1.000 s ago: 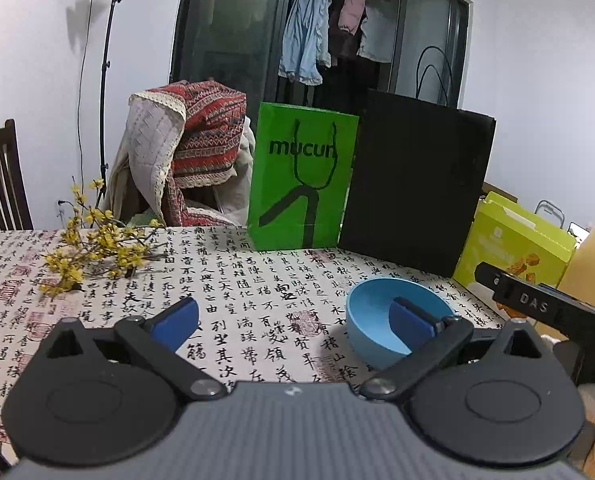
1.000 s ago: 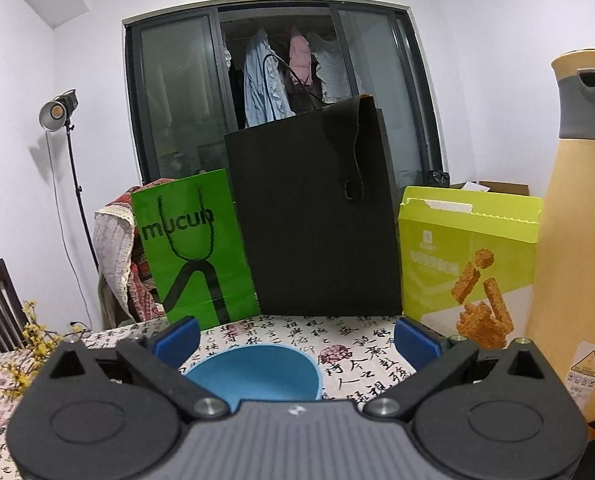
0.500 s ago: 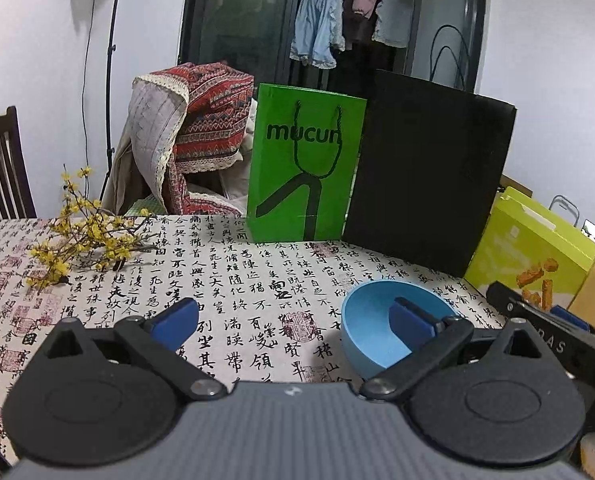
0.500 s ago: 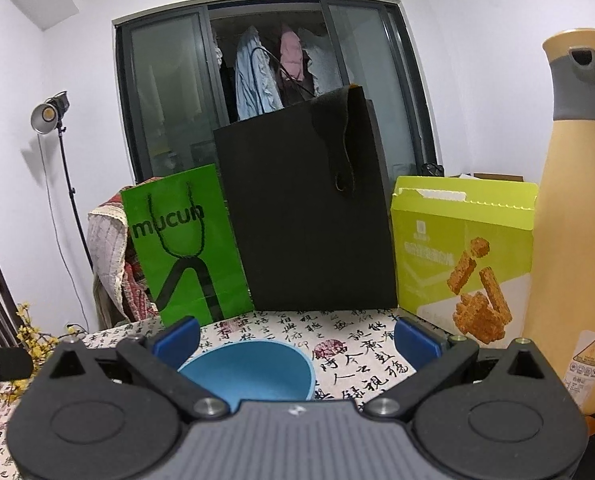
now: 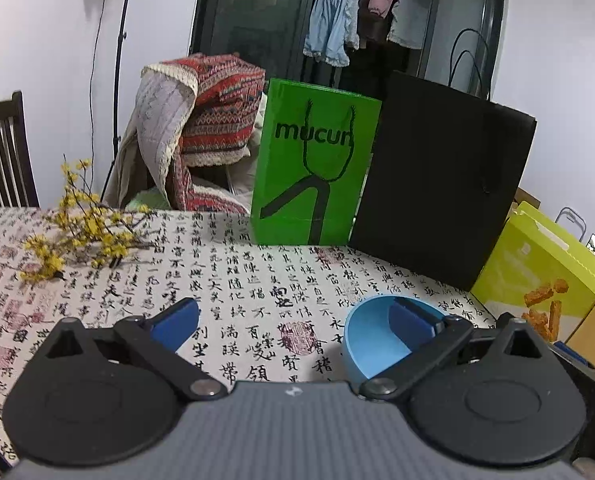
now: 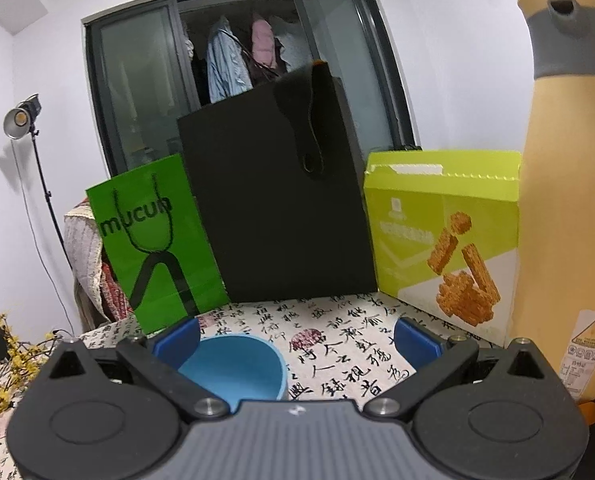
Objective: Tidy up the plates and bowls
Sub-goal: 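Lower both open grippers around the rim of the blue bowl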
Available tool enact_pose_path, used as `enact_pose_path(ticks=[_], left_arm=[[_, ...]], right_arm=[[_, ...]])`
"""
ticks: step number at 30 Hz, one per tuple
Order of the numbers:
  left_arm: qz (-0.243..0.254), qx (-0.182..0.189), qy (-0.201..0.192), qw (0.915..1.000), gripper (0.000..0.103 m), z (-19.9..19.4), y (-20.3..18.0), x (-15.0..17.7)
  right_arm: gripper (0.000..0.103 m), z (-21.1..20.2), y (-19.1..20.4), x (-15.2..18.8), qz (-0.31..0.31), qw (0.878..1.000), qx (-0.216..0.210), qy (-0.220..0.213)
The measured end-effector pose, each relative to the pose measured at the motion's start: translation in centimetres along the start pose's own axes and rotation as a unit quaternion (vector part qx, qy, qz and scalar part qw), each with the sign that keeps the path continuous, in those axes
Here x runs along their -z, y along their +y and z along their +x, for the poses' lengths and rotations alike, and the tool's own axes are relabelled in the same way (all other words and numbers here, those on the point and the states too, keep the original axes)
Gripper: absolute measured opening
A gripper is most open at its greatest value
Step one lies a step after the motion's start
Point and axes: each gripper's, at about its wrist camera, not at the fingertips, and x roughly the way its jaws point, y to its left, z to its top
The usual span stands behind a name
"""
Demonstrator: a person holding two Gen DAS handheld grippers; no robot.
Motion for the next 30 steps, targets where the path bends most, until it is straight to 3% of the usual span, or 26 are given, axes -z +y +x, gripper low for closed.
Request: enact_pose_path(ticks=[12, 30], left_arm=[[0.015, -0.008, 0.025, 0.9995, 0.103, 3.6, -2.0, -0.3], [-0.018, 0.025, 0.055, 0.998, 0.103, 5.4, -0.7, 0.3]], right_arm=[[0.103, 2.4, -0.3, 1.1, 0.009, 1.0, 0.005, 0.02], [0.103, 2.1, -0.4, 2.1, 0.022, 1.0, -0.02, 0.01]])
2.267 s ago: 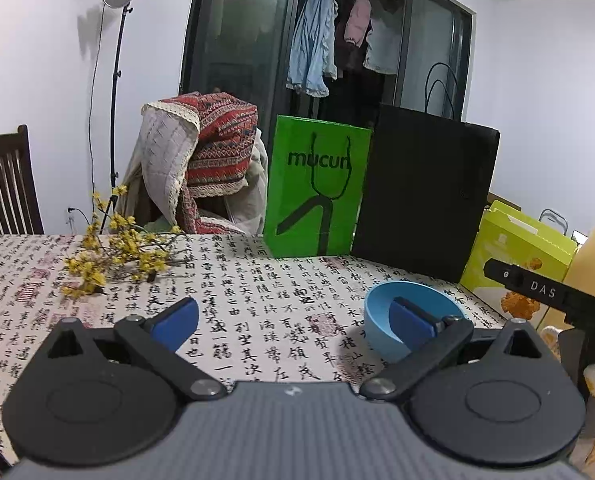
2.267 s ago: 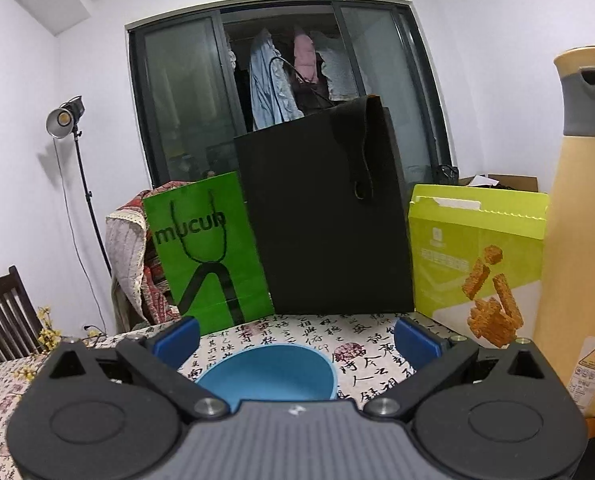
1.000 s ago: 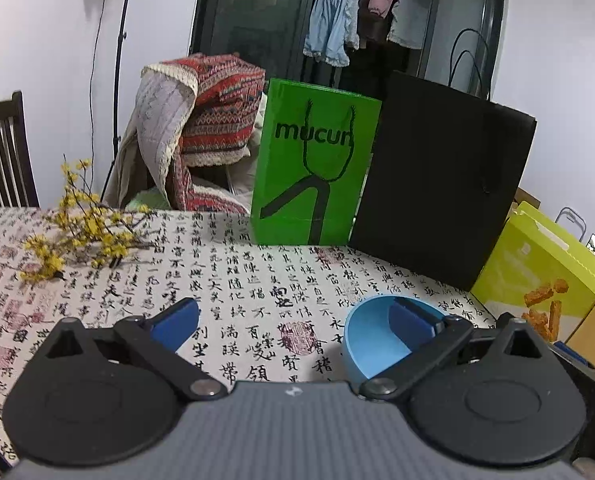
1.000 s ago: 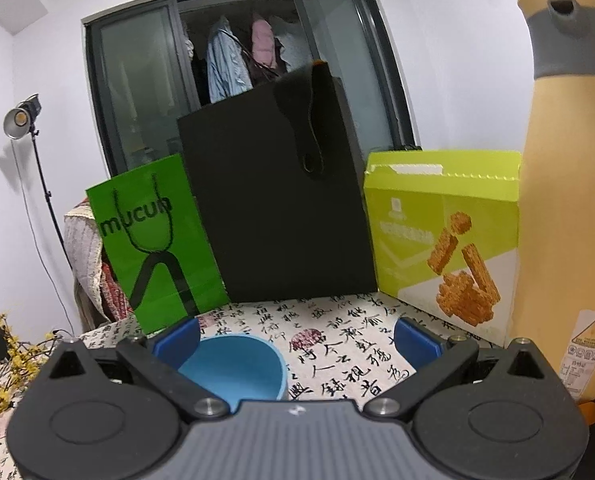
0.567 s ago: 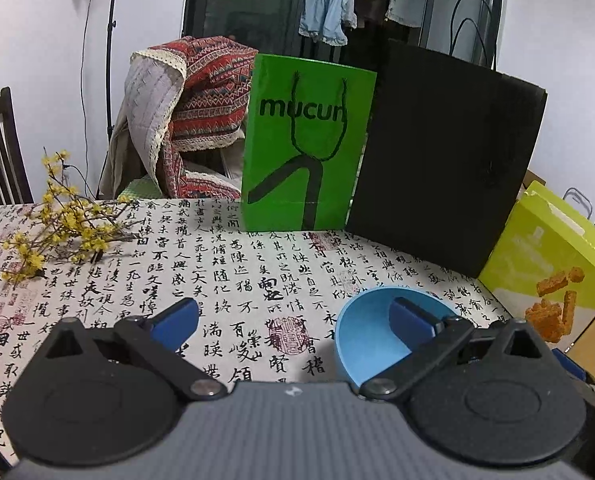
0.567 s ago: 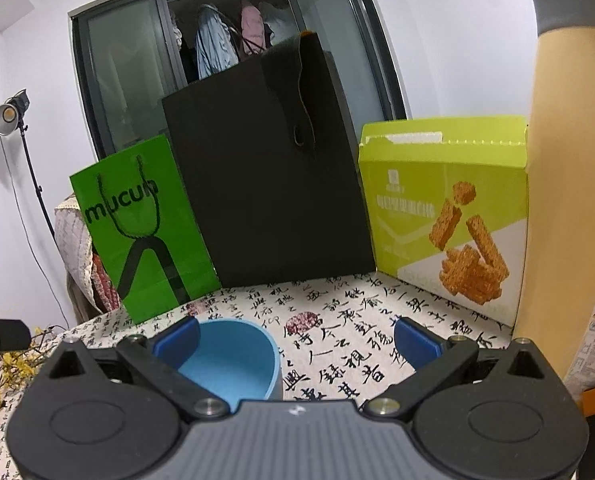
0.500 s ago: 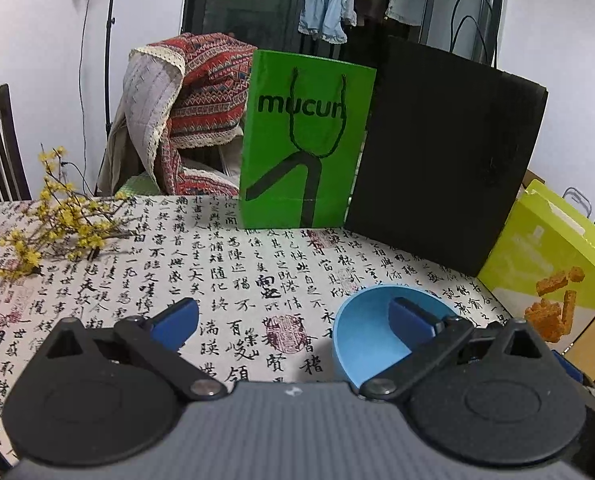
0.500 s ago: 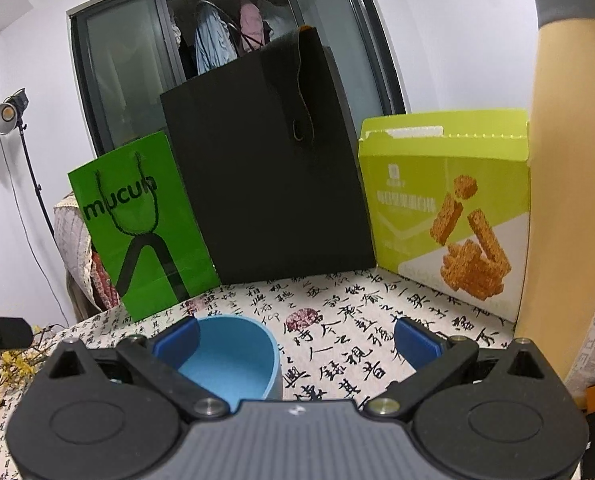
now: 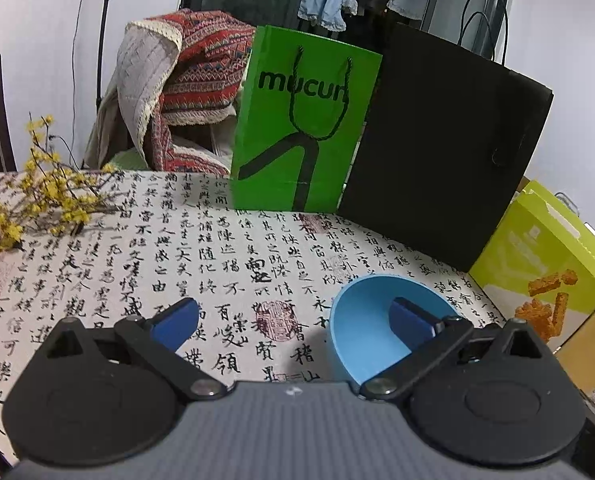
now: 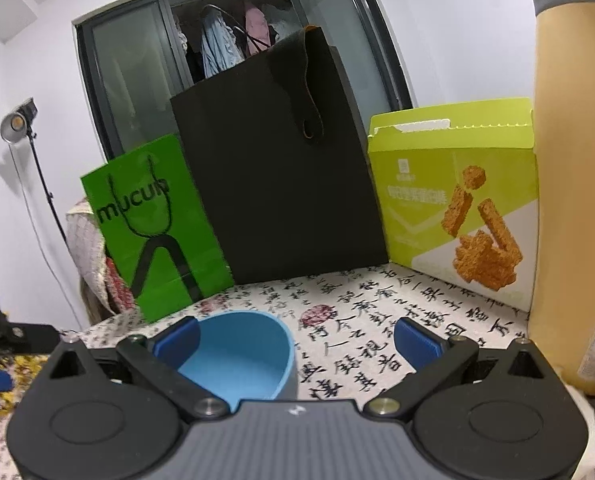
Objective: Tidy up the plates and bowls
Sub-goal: 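Lower both open grippers around the rim of the blue bowl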
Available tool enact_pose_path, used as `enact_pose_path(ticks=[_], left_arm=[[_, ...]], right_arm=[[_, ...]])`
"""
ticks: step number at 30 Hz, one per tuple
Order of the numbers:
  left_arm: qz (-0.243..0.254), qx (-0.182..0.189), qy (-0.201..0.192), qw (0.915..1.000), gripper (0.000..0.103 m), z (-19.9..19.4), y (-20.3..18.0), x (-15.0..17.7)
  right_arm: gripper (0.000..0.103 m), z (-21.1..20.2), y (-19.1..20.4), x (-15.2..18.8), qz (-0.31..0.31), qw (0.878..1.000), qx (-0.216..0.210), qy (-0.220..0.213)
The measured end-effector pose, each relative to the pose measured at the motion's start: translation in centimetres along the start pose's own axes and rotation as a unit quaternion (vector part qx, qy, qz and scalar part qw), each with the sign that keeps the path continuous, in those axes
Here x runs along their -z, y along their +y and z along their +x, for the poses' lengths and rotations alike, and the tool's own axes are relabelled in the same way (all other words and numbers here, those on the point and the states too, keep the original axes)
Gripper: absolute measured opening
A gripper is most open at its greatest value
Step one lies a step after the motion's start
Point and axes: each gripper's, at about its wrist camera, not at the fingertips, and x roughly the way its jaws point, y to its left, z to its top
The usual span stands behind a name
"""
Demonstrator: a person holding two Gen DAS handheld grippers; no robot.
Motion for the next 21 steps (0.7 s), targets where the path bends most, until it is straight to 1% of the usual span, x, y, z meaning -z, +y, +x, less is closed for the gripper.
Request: enact_pose_path(ticks=[3, 7, 11, 13, 15, 18, 21], left_arm=[[-0.01, 0.003, 0.002, 0.9999, 0.103, -0.1, 0.5, 0.1], [-0.011, 0.004, 0.0, 0.9999, 0.103, -0.2, 0.5, 0.0], [0.008, -0.007, -0.004, 0.9999, 0.103, -0.8, -0.3, 0.4], [0.007, -0.012, 0.0, 0.9999, 0.103, -1.1, -0.5, 0.7], [0.006, -0.017, 0.001, 0.9998, 0.103, -1.4, -0.6, 0.9], [0.01, -0.023, 0.003, 0.9997, 0.103, -1.7, -0.7, 0.9], [-0.005, -0.019, 0.013, 0.9997, 0.103, -1.8, -0.4, 0.9]], right_arm=[[0.103, 0.0, 0.4, 0.3, -0.011, 1.0, 0.01, -0.005], [0.103, -0.2, 1.1, 0.5, -0.027, 1.0, 0.008, -0.003], [0.103, -0.8, 1.7, 0.7, -0.045, 0.998, 0.022, -0.026], [0.103, -1.1, 1.8, 0.7, -0.05, 0.998, 0.022, -0.039], [0.103, -1.3, 1.8, 0.5, -0.049, 0.997, 0.031, -0.047], [0.103, -1.7, 1.5, -0.2, -0.038, 0.998, 0.033, -0.039], [0.103, -2.2, 1.7, -0.9, -0.042, 0.999, 0.028, -0.019]])
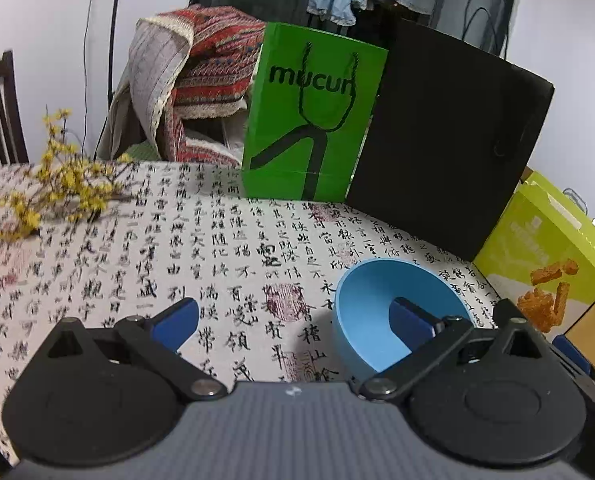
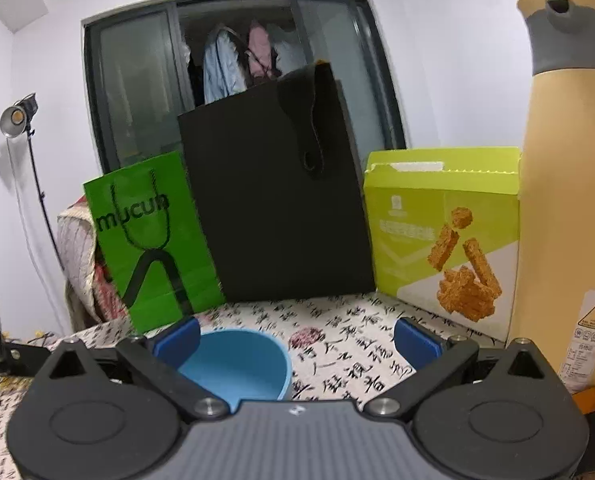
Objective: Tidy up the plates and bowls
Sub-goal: 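Lower both open grippers around the rim of the blue bowl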
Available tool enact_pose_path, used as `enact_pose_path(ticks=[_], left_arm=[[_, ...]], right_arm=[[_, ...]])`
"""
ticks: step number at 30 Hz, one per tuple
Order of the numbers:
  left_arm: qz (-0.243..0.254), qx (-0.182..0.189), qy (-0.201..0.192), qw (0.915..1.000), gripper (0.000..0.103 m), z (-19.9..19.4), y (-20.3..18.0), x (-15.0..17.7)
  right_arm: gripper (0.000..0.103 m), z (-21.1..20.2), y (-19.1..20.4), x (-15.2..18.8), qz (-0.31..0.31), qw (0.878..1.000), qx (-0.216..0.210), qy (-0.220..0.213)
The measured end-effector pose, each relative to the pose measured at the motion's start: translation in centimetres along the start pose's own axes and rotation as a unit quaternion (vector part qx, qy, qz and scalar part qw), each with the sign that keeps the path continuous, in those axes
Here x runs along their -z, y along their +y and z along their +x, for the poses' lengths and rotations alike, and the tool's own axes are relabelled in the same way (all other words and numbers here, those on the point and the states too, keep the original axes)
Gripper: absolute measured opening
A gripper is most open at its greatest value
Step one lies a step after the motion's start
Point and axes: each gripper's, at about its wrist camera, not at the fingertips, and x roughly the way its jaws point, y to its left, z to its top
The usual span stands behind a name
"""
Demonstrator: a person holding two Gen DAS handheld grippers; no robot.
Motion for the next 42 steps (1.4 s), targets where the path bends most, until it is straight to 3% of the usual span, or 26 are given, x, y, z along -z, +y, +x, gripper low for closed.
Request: enact_pose_path(ticks=[7, 14, 20, 30, 39, 42], left_arm=[[0.0, -0.002, 0.017, 0.9999, 0.103, 1.3, -1.0, 0.5], [0.005, -0.011, 0.029, 0.9995, 0.103, 3.2, -1.8, 0.3], [0.006, -0.023, 0.038, 0.999, 0.103, 5.2, -1.8, 0.2], [0.02, -0.046, 0.05, 0.9975, 0.103, 7.8, -2.2, 0.9], [0.034, -0.047, 0.051, 0.997, 0.103, 8.9, -2.6, 1.1], [0.037, -0.048, 0.049, 0.9969, 0.103, 9.1, -2.6, 1.2]], right_arm=[[0.103, -0.1, 0.7, -0.4, -0.032, 0.998, 0.021, 0.039], [0.103, 1.5, -1.3, -0.3, 0.017, 0.998, -0.011, 0.067], [0.102, 3.6, -1.0, -0.1, 0.01, 0.995, -0.024, 0.1], [0.088, 7.1, -1.6, 0.4, 0.017, 0.989, -0.008, 0.145], [0.088, 8.5, -1.5, 0.5, 0.0, 0.988, -0.011, 0.155], [0.075, 8.8, -1.4, 0.5, -0.004, 0.986, -0.021, 0.168]])
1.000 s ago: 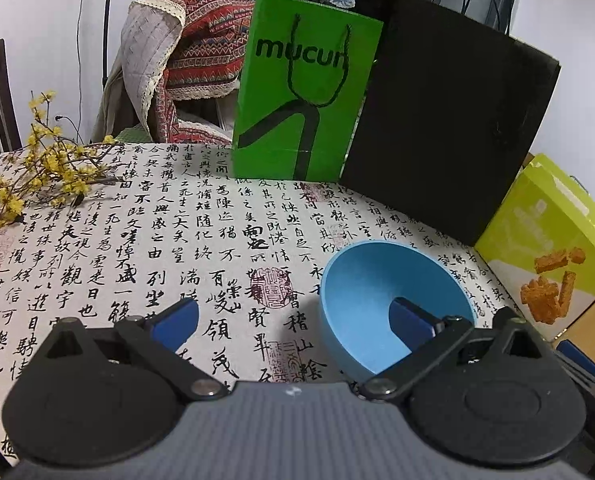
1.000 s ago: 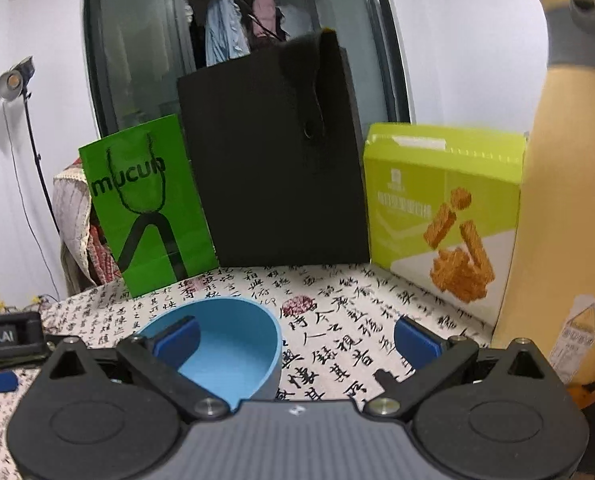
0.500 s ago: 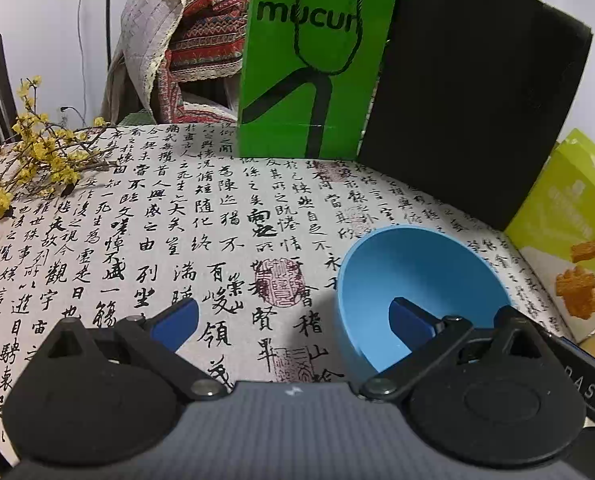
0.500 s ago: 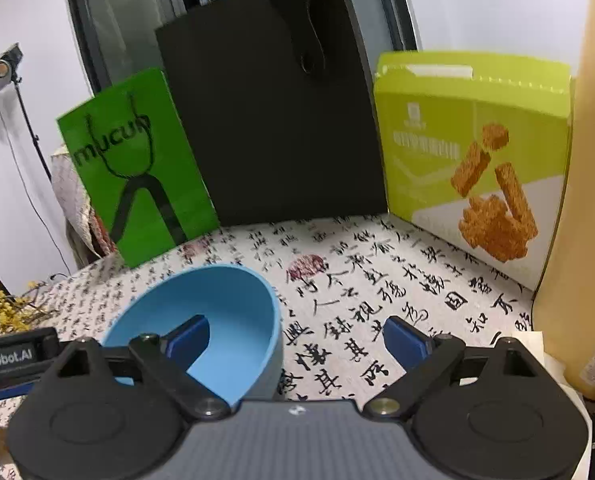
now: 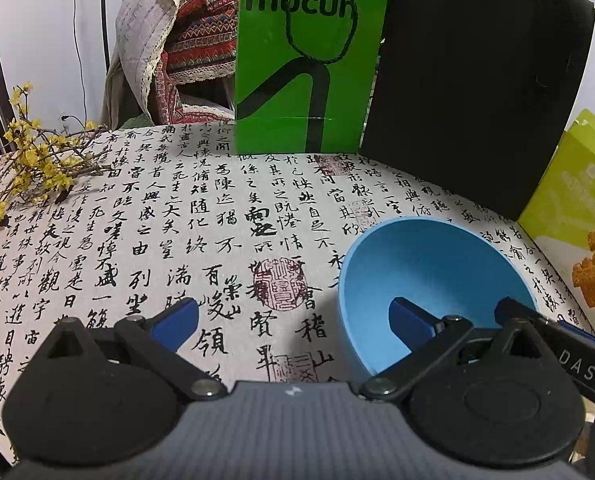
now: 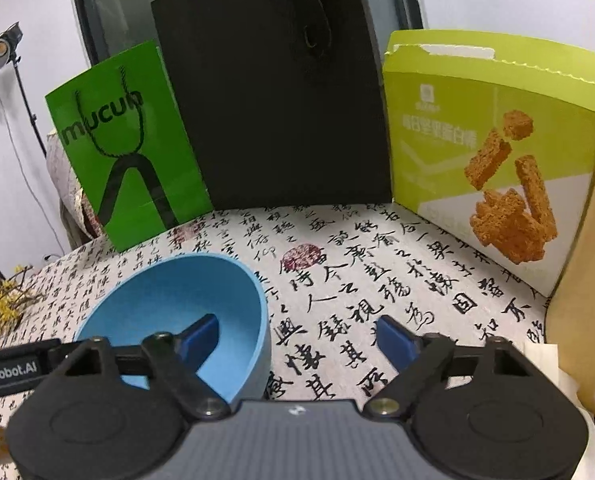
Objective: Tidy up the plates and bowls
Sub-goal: 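Lower both open grippers around the rim of the blue bowl, then close both grippers on the rim of the blue bowl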
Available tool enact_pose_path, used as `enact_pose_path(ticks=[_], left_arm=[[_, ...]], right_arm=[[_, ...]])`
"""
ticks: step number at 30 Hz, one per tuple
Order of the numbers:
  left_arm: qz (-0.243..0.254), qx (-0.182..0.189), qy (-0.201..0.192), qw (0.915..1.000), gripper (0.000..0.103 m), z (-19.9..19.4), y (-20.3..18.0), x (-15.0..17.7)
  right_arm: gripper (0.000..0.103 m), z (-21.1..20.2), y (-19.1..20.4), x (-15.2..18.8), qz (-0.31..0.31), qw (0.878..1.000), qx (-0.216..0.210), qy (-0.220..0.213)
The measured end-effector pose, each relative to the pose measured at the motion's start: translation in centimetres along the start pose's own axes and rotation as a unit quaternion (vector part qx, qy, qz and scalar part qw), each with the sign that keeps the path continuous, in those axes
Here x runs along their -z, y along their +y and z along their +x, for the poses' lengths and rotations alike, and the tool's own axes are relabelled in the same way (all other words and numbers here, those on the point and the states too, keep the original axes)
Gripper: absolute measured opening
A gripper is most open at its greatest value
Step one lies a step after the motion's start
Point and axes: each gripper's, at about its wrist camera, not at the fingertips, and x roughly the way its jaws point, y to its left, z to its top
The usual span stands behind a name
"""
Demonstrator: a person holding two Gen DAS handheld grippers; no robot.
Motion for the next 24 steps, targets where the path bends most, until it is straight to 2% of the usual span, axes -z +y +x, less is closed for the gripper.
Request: enact_pose_path(ticks=[4, 10, 14, 17, 19, 24], left_arm=[[0.009, 0.002, -0.004, 0.9999, 0.103, 0.0, -0.2, 0.0], [0.028, -0.006, -0.02, 0.9994, 0.101, -0.2, -0.8, 0.1], [0.031, 0.0, -0.02, 0.9993, 0.086, -0.2, -1.1, 0.1], [0.038, 0.01, -0.018, 0.9991, 0.081, 0.0, -1.4, 0.2], [0.041, 0.012, -0.017, 0.999, 0.078, 0.1, -1.5, 0.4], [0.039, 0.018, -0.009, 0.999, 0.061, 0.5, -1.5, 0.6]], right_arm=[[0.056, 0.0, 0.4, -0.1, -0.006, 1.0, -0.002, 0.008], [0.043, 0.6, 0.8, -0.1, -0.008, 1.0, 0.001, 0.024], [0.035, 0.8, 1.4, 0.0, -0.015, 0.999, 0.006, 0.028], [0.034, 1.1, 1.5, 0.1, -0.014, 0.999, 0.008, 0.037], [0.029, 1.4, 1.6, 0.2, -0.012, 0.999, 0.009, 0.043], [0.019, 1.7, 2.1, 0.5, -0.018, 0.999, 0.011, 0.05]])
